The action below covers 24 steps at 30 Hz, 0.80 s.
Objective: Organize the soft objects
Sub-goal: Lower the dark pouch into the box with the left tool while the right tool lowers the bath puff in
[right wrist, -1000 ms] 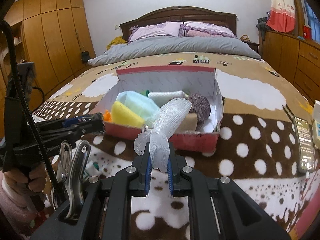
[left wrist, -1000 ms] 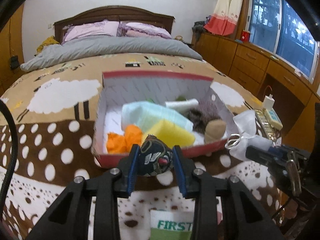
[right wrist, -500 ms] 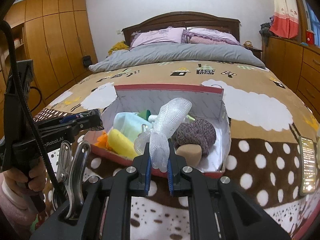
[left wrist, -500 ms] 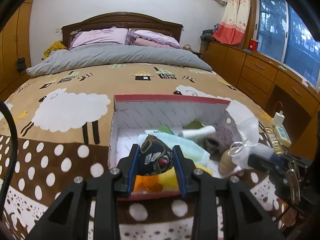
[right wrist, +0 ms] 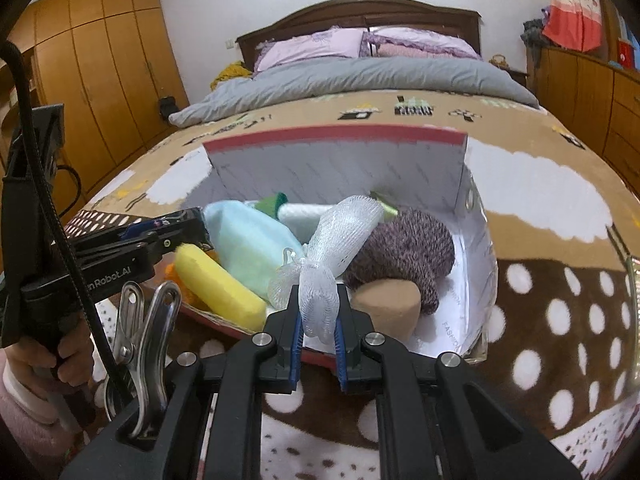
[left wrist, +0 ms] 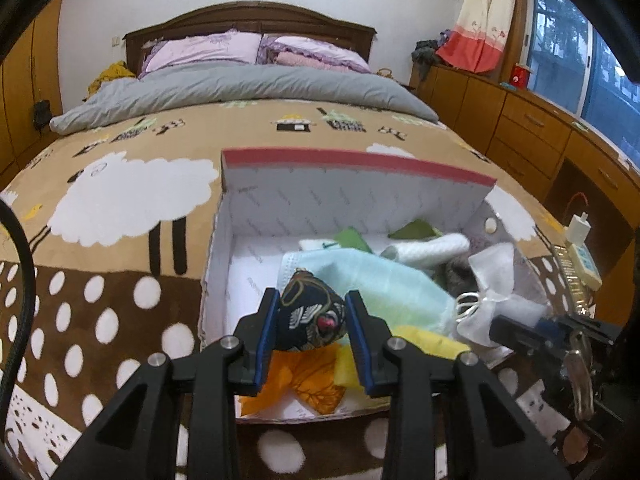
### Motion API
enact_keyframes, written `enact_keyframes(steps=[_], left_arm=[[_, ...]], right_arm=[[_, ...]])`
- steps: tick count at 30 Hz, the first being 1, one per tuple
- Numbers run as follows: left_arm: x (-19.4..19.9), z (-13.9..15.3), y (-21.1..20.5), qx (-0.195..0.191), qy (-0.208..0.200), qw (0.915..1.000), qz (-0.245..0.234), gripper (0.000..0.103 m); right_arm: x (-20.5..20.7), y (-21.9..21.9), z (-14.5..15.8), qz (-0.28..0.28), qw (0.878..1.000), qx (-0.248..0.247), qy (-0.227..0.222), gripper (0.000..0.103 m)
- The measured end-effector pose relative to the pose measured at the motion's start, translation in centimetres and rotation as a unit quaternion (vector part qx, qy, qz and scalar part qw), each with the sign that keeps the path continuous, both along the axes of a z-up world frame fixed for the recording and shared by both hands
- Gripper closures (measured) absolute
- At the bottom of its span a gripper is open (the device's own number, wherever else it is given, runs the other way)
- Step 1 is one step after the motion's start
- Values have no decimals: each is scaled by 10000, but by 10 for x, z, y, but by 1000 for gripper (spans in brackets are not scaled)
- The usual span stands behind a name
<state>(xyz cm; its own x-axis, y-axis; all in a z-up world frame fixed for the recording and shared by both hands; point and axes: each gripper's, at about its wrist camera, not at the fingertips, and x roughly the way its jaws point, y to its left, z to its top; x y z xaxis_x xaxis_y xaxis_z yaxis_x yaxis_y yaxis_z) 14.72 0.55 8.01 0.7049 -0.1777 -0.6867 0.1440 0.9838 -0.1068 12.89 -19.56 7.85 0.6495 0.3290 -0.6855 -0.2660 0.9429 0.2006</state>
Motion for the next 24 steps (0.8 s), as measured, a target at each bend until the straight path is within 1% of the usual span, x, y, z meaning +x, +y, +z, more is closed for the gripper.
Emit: enact_keyframes(steps=[4, 11, 19, 20, 21, 24], left_arm=[[2, -6, 2, -32, 49, 10000, 35, 68], [-1, -4, 3, -74, 16, 10000, 7, 68], [-12, 5, 2, -114, -29, 9999, -124, 67], [-14, 7, 1, -112, -32, 9998, -134, 65], [-15, 8, 0, -108, -41, 9998, -147, 61], [-21, 12, -2, -70, -107, 9997, -187, 56]], right_arm=[[4, -2, -7, -45, 10000, 20, 48, 89], [5, -2, -6, -68, 10000, -9, 22, 89], [0, -1, 0, -78, 10000, -10, -46, 83], [-2, -1, 1, -77, 9999, -18, -66, 81], [-3, -1, 2, -85, 9999, -38, -91, 80], [-6, 1, 5, -115, 9997, -134, -169, 80]])
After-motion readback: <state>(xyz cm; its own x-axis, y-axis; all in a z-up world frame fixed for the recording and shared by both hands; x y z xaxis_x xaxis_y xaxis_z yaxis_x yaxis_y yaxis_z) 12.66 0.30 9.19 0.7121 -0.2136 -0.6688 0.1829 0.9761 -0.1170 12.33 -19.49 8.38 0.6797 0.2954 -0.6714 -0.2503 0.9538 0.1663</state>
